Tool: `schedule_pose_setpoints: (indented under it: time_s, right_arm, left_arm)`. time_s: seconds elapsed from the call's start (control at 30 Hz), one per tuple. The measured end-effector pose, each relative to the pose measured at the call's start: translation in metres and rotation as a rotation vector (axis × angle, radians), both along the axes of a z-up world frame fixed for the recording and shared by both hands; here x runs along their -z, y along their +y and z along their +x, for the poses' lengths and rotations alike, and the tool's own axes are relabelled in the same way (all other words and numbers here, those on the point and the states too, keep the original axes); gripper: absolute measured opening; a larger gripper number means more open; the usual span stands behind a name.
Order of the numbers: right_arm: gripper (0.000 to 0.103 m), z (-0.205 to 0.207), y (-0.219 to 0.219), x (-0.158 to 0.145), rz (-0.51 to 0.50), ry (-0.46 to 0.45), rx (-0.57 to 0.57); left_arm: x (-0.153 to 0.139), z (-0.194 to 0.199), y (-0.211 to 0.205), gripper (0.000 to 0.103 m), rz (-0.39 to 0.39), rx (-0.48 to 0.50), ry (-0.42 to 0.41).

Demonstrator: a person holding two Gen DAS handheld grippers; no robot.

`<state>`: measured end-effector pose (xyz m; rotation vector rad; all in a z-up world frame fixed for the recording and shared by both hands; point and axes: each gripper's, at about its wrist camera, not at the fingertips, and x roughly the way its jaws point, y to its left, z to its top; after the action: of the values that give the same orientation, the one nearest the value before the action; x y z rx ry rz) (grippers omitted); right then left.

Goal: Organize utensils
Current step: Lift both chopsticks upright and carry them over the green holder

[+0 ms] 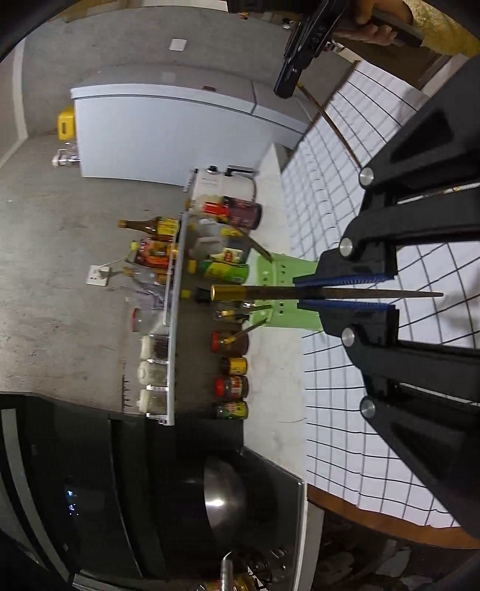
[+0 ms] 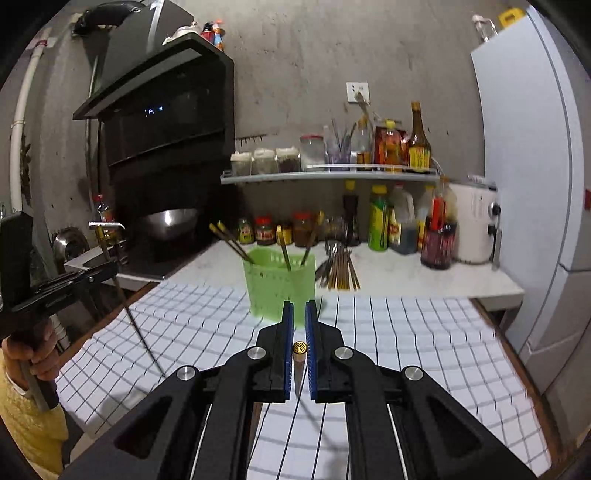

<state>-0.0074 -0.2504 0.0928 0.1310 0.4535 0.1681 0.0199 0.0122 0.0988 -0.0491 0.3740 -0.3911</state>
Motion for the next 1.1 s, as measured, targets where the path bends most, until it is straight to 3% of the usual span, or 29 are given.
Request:
schedule_pose_setpoints:
  time_s: [0.57, 0.77, 0.93, 1.1]
  right_arm:
    - [0.007, 0.033, 0.005, -0.013, -0.054, -0.031, 0.022]
    - [0.007, 0.032, 0.008, -0.007, -0.07, -0.021, 0.02]
    - [0.007, 0.039, 0.008, 0.013, -0.064, 0.046, 0.001]
    - [0.007, 0.043, 0.017, 0.043, -0.063, 0.135, -0.033]
  left_arm:
    - [0.014, 0.02, 0.01, 0.007, -0.1, -0.077, -0.052]
    - [0.034, 0.022, -0.004, 0.007, -0.04, -0.021, 0.023]
    - [0.035, 0.019, -0.011, 0.007, 0.0, 0.007, 0.025]
    - [0.048, 0.029, -0.017, 0.007, 0.041, 0.023, 0.118]
